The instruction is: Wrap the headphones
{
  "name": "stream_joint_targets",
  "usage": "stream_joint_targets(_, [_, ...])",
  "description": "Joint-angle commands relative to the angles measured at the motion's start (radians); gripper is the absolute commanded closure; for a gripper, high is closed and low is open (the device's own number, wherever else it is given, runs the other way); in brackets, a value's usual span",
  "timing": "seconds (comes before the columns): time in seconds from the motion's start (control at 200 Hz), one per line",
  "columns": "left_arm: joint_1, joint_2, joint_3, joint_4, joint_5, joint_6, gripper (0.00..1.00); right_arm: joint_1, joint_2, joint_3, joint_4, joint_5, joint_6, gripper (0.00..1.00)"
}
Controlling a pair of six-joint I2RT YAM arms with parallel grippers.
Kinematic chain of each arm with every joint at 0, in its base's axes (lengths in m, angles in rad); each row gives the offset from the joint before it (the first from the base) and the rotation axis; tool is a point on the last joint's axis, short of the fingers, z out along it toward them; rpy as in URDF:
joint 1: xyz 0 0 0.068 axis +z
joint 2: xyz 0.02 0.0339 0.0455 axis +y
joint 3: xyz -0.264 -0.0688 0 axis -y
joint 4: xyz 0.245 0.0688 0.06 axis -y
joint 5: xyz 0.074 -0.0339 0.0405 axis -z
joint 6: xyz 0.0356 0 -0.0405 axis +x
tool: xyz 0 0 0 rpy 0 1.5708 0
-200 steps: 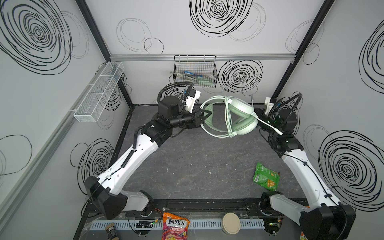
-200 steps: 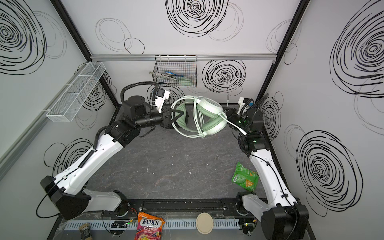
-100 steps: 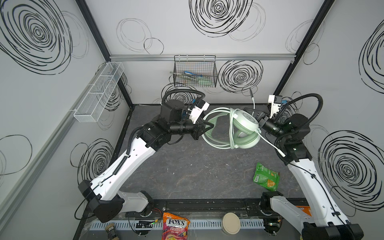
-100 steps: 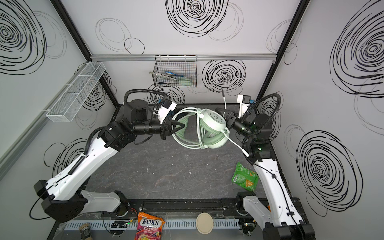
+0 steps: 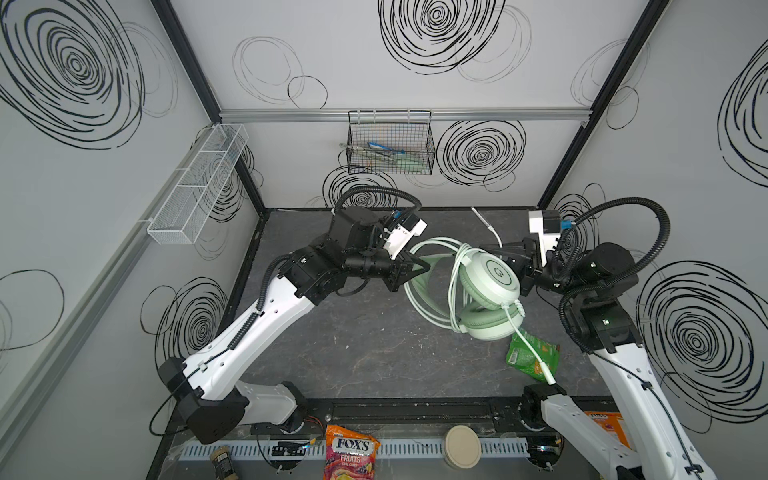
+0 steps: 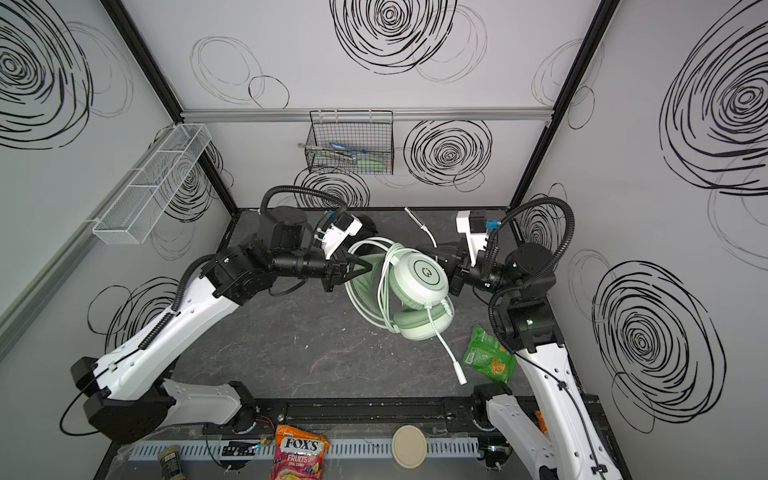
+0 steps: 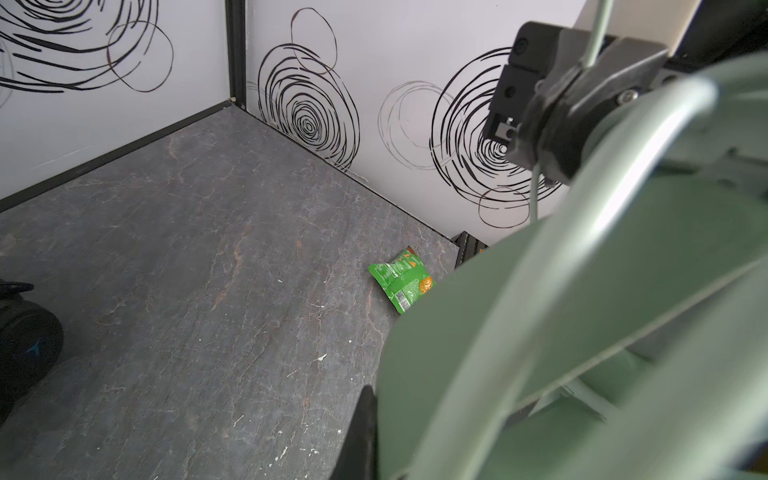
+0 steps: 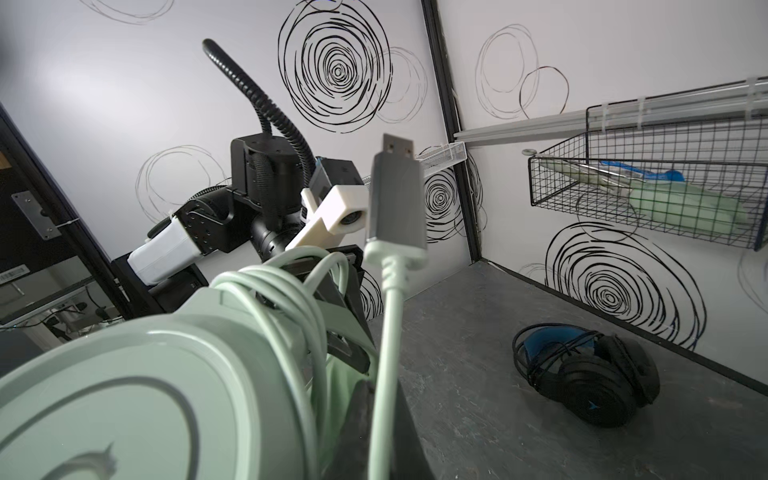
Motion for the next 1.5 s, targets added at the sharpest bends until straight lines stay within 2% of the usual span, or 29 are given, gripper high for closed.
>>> stream_joint_targets(0.0, [-0.012,0.022,-0.019,-0.018,0.024,0.022,1.00,0.005,-0.030,0.070,-0.001,0.025,-0.063,1.00])
stream_joint_targets(0.195, [-0.014,0.020,-0.041,-0.059,-0.039,0.066,1.00,0.041,-0.034,0.136,-0.081,0.056,-0.153,1.00])
stream_joint_targets(0.38, [-0.061,0.028,-0.025,-0.124,-0.126,0.134,1.00,0.063,-0.034,0.105,-0.099,0.067,-0.172,0.99])
stream_joint_targets(0.6, [-0.054,0.020,-0.049,-0.115,-0.094,0.122,1.00,0.066,-0.081,-0.010,-0.152,0.106,-0.225,1.00])
stream_joint_targets(0.75, [-0.039,0.014,-0.080,-0.104,-0.085,0.117,1.00,0.065,-0.112,-0.003,-0.222,0.180,-0.283,0.99])
stream_joint_targets(0.936, [0.000,0.023,-0.108,-0.022,-0.013,0.060,1.00,0.067,-0.138,-0.045,-0.208,0.229,-0.279,1.00])
stream_joint_targets(1.136, [0.142,-0.054,-0.227,0.251,0.163,-0.164,1.00,0.067,-0.152,-0.043,-0.212,0.215,-0.217,1.00])
stream_joint_targets(1.296, [0.149,-0.088,-0.261,0.368,0.229,-0.221,1.00,0.066,-0.135,-0.051,-0.244,0.162,-0.204,1.00])
stream_joint_targets(1.496, [0.142,-0.079,-0.251,0.420,0.303,-0.251,1.00,0.063,-0.115,-0.059,-0.235,0.242,-0.176,1.00])
